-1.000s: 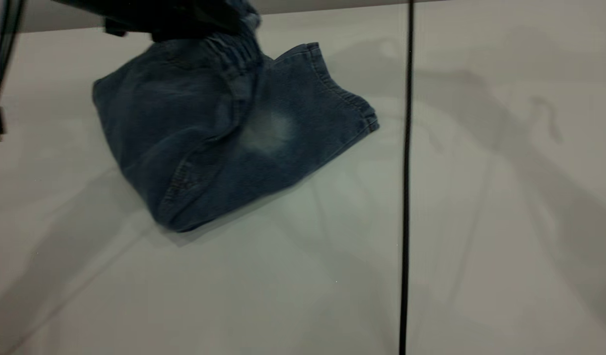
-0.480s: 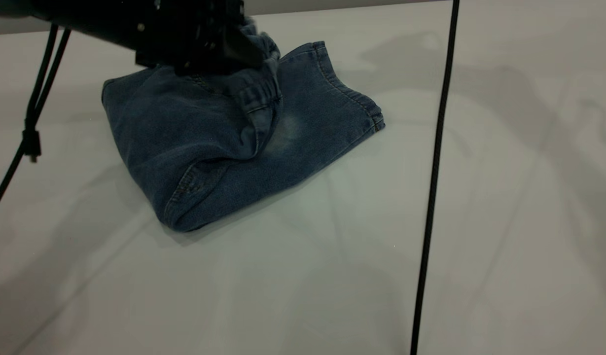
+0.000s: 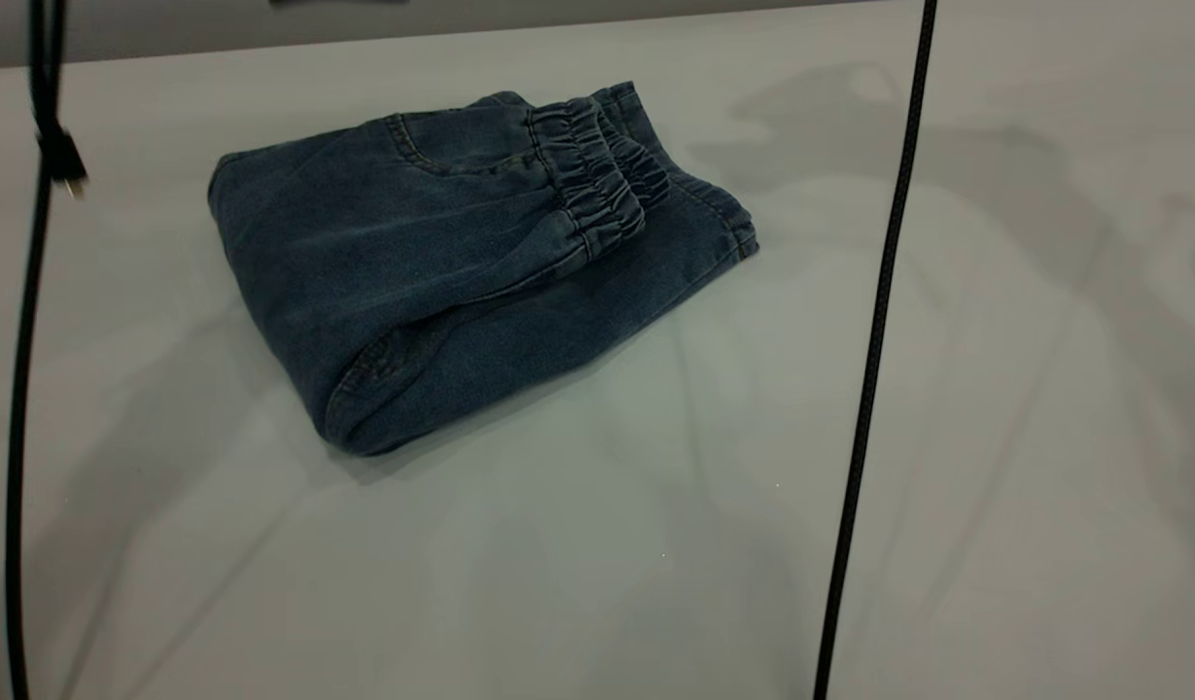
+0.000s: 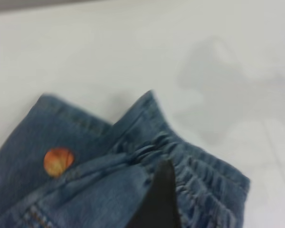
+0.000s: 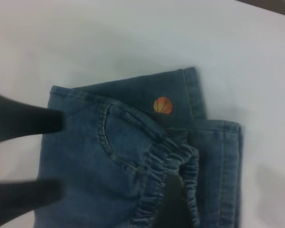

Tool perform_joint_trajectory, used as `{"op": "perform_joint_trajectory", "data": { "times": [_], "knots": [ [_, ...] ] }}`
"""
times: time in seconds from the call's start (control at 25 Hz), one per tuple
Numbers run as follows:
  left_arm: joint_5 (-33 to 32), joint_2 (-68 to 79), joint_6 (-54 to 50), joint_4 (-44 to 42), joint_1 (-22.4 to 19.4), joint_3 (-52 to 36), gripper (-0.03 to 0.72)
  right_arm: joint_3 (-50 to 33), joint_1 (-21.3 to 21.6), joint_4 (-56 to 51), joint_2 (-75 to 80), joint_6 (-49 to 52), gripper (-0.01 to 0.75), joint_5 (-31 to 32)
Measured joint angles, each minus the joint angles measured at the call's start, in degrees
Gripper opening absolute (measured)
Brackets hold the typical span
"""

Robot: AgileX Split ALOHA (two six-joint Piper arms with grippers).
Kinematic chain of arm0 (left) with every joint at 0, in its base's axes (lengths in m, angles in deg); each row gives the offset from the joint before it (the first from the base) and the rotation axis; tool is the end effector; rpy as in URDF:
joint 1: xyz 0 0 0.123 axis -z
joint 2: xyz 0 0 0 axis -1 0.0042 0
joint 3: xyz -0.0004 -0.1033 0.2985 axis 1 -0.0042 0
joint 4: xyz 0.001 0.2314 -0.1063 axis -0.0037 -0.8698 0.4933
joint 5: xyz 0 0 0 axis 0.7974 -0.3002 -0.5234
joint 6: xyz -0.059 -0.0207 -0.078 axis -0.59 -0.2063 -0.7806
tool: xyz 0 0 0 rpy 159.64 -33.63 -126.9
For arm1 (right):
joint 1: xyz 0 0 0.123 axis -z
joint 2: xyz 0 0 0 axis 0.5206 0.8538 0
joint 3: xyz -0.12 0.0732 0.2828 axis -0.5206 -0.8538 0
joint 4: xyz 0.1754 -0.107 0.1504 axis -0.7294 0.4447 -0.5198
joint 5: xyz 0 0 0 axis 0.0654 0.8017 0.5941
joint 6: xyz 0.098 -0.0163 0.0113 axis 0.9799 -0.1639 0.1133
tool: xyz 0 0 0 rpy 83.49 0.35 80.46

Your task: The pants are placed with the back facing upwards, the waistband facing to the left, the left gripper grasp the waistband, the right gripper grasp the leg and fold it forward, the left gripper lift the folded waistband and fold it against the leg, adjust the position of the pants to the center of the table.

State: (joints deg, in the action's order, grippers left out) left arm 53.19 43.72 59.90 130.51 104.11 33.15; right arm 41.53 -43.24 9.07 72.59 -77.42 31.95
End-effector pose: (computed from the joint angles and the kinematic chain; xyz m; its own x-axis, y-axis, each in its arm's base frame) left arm 0.3872 -0.1428 0.2068 -0.6458 0.0881 -0.7584 0.4938 0.8058 -0.3269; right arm 0.5035 0.1586 0.2911 -0.7756 -0.2772 -0.5671 -0.5414 0.7540 0.3719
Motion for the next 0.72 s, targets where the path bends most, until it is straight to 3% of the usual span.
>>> {"op": "perform_joint_trajectory", "data": {
  "times": [0.24,0.44,0.72],
  "knots": [
    [1.6,-10.7,-9.9,-12.3,0.0,0.0,0.602,0.0,-0.7,0.6,0.0,0.0,0.505,1.4],
    [7.3,-21.9,-14.5,-17.3,0.0,0.0,0.594,-0.3,-1.8,-0.5,0.3,-0.1,0.505,0.8],
    [8.8,-33.3,-14.4,-16.6,0.1,0.0,0.594,-0.6,-11.1,-4.1,5.1,-1.0,0.505,-2.8]
  ]
}}
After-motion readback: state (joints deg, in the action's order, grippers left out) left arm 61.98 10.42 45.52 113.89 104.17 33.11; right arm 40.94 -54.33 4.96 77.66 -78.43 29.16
